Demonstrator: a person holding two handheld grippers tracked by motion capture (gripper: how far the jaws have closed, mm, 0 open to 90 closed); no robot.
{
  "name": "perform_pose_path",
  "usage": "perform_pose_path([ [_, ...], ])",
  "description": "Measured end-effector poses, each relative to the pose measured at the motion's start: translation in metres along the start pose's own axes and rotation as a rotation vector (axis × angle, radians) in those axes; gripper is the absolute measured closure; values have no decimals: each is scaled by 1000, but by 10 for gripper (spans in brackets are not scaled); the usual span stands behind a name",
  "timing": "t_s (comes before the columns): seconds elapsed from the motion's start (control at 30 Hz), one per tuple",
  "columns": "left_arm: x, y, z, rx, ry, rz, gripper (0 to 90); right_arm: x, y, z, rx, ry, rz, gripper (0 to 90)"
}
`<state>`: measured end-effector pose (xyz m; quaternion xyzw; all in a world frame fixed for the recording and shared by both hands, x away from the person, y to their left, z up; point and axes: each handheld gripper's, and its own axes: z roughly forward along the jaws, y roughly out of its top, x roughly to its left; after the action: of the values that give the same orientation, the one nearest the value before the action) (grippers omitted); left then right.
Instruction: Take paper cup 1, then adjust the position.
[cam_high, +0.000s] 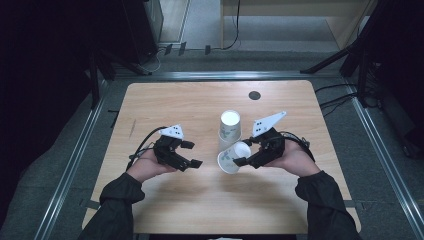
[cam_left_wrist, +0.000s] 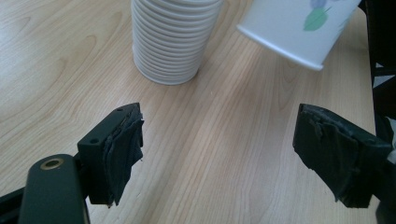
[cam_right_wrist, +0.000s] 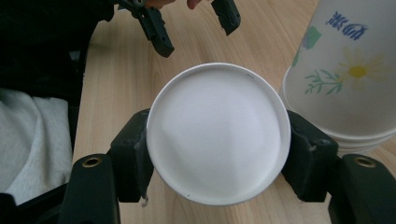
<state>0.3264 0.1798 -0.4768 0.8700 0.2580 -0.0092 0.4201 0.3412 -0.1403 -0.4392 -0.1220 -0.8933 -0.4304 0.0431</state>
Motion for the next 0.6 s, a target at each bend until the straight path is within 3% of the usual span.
perform_pose_path([
  [0.3, -6, 3, 0, -6, -24, 29, 159, 3, -5, 10, -26, -17, 7, 350],
  [0.4, -9, 6, 1, -4, -36, 58, 131, 3, -4, 12, -28, -12, 5, 349],
  [0.6, -15, 10, 8, 3, -56, 76, 132, 1, -3, 15, -24, 5, 18, 349],
])
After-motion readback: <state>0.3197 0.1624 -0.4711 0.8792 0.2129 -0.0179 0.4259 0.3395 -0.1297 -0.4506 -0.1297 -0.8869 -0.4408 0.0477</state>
